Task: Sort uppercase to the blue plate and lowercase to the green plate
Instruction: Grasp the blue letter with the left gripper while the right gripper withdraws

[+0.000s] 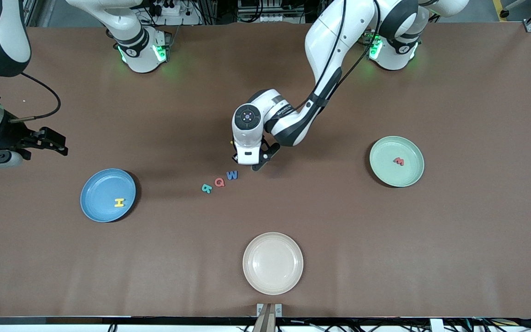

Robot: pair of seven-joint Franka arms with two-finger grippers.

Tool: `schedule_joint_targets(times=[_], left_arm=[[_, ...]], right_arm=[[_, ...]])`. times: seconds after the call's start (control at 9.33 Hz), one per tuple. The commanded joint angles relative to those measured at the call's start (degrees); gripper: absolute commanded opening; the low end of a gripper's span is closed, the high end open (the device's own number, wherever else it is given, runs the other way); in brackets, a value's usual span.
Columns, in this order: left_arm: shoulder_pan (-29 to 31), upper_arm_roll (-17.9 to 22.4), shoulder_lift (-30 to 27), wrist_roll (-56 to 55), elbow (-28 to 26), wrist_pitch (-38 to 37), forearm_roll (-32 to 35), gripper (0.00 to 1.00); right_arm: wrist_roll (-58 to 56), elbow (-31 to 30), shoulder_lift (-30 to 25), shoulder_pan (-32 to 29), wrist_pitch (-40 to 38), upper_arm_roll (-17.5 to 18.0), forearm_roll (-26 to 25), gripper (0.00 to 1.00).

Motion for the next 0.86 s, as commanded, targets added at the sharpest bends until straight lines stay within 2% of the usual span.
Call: schedule_joint_targets(times=[0.0,0.32,0.43,0.75], left_arm=[[-0.63,0.46,2.03,-0.12,0.84,0.66,-0.87,0.32],[1.65,0.72,0.02,1.56,1.02,0.58,-0.87,0.31],[3.66,0.64,-1.73,2.95,0.93,0.23,-0.87,0.28],[9.72,0.02,-6.57,8.92,0.84,-4.94,-2.17,0.25]], right_arm=[[-0.15,-0.08,-0.8,-1.22,-0.84,0.67,-0.51,1.0],[0.56,-0.08,-0.45,-0.96,-0.67,0.85,-0.51,1.0],[0.56,-0.08,-0.27,-0.87,-0.58,0.85,-0.51,1.0],[0.64,-0.17,0.52,-0.26,-0.14,0.93,-0.42,1.0]])
